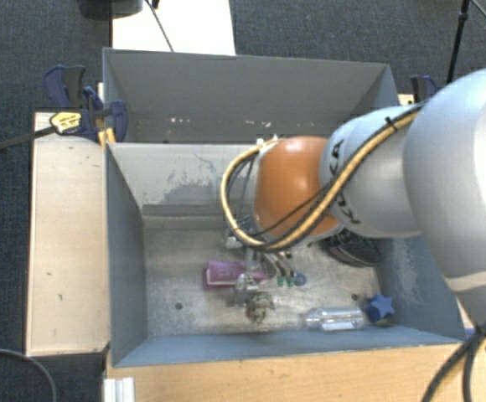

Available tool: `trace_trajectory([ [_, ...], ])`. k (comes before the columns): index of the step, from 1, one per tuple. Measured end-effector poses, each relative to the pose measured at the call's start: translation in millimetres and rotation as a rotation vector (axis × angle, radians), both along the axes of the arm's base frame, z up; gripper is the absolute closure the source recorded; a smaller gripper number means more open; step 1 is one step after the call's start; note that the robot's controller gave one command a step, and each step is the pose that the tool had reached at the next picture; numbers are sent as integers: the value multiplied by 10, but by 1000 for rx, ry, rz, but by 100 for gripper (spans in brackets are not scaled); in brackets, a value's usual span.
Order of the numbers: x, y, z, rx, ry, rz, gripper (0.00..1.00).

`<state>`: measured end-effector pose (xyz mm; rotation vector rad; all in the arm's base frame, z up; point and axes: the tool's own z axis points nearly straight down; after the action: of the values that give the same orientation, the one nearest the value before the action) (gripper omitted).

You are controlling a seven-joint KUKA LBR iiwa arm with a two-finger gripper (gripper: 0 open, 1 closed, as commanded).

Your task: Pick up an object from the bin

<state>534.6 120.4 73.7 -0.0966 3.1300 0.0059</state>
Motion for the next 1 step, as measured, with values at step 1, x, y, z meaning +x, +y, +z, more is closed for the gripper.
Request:
trace_trajectory([
  [1,13,5,5,0,-1,-11,0],
])
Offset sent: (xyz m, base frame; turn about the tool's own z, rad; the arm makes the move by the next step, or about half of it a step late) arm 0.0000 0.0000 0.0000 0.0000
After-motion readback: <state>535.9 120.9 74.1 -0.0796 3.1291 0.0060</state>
